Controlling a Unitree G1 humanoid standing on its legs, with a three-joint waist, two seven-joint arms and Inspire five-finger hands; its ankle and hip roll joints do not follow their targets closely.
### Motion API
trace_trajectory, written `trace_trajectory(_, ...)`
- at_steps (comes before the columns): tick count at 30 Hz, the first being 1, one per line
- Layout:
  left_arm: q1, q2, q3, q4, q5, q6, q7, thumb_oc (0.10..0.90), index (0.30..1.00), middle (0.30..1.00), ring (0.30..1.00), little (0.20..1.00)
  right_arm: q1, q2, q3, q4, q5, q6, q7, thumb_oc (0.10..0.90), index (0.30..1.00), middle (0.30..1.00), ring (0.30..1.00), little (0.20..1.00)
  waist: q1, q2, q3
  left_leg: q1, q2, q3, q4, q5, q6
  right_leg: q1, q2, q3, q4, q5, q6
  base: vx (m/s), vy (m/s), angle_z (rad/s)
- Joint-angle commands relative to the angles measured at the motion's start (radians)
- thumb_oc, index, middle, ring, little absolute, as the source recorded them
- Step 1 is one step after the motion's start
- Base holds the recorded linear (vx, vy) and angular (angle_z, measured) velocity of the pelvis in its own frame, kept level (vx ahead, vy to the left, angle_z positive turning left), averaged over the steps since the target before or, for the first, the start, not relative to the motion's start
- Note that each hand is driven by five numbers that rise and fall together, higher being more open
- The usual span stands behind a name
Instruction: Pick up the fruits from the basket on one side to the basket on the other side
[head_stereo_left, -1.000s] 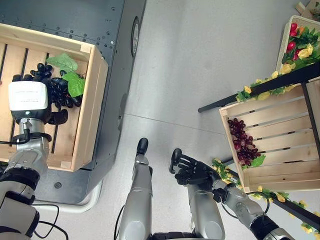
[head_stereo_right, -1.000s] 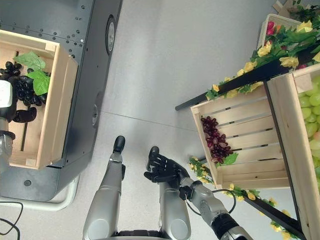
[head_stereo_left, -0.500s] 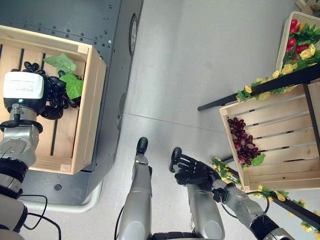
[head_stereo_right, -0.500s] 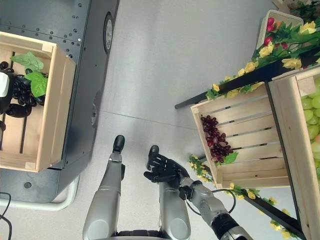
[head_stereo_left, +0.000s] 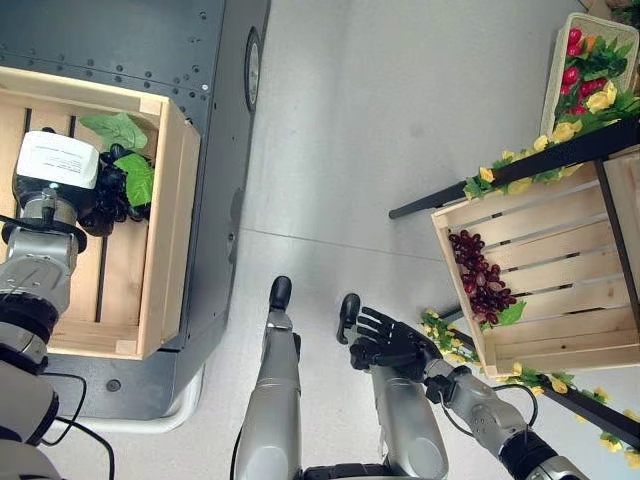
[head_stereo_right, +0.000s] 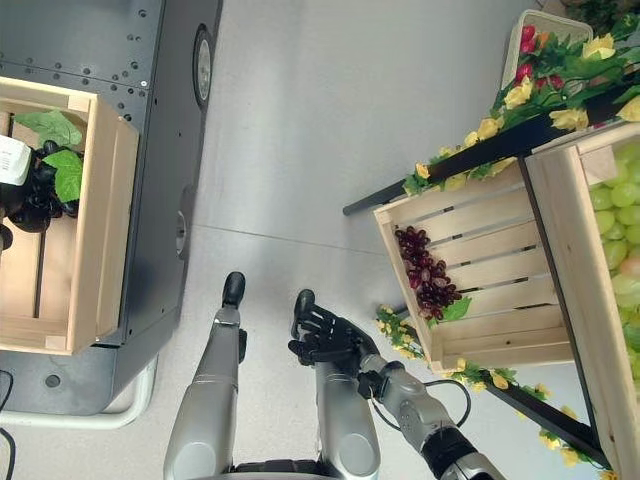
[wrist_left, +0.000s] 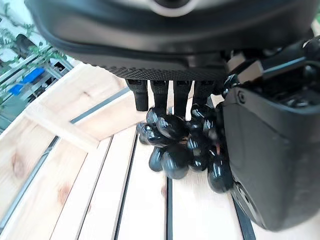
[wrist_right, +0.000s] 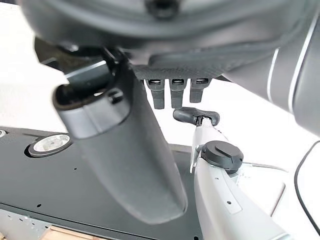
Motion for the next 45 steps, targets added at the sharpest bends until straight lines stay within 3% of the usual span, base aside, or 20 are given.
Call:
trace_trajectory(1,-0.006,-0.015,0.038,0.044,0.029,0.029,-0.008,0.400,0.300,0.300,0.300,0.300,0.064,-0.030,0.006,-0.071,0.050,-0.045,-0.009,0.800,0.900,0.900,0.900,0.900,-0.004,0.031,-0.007,0.037,-0.066,0.117,-0.028,-0.044,0.092,0.049,0.046,-0.012,-0.015,0.034,-0.003,0.00,0.008,-0.08)
trace_trajectory(15,-0.005,0.009,0.052,0.065,0.044,-0.001,0.033,0.400,0.300,0.300,0.300,0.300,0.057,-0.034,0.025,-0.092,0.004,-0.077,-0.010,0.800,0.900,0.900,0.900,0.900,0.006,0.037,-0.007,0.103,-0.064,0.114,-0.057,-0.050,0.100,0.098,0.041,-0.015,-0.029,0.027,0.000,0.00,-0.023,-0.01)
trace_trajectory(25,0.075,0.065,0.137,0.025,0.077,-0.022,0.053,0.400,0.300,0.300,0.300,0.300,0.052,-0.018,0.000,-0.090,-0.003,-0.077,-0.018,0.800,0.900,0.900,0.900,0.900,0.032,0.073,-0.007,0.314,-0.079,0.091,-0.138,-0.051,0.091,0.310,0.040,-0.015,-0.112,0.007,0.000,0.01,-0.098,0.01)
trace_trajectory(34,0.211,0.134,0.238,-0.121,0.127,-0.054,0.015,0.400,0.300,0.300,0.300,0.300,0.070,-0.034,0.002,-0.157,-0.027,-0.106,-0.051,0.800,0.900,0.900,0.900,0.900,0.055,0.119,-0.135,0.473,-0.099,0.044,-0.231,-0.046,0.079,0.489,0.042,-0.030,-0.228,-0.006,-0.006,0.08,-0.101,0.03)
trace_trajectory(40,0.312,0.168,0.300,-0.261,0.132,-0.051,-0.041,0.400,0.300,0.300,0.300,0.300,0.056,-0.055,-0.005,-0.230,-0.042,-0.148,-0.079,0.800,0.900,0.900,0.900,0.900,0.073,0.146,-0.193,0.518,-0.102,0.018,-0.271,-0.022,0.069,0.559,0.044,-0.031,-0.290,0.014,-0.006,0.04,-0.060,0.06)
trace_trajectory(45,0.423,0.205,0.362,-0.387,0.154,-0.099,-0.067,0.400,0.300,0.300,0.300,0.300,0.023,-0.085,0.002,-0.321,-0.065,-0.173,-0.078,0.800,0.900,0.900,0.900,0.900,0.096,0.160,-0.255,0.555,-0.102,-0.024,-0.352,0.024,0.058,0.609,0.042,-0.027,-0.361,0.046,0.000,0.03,-0.044,0.11)
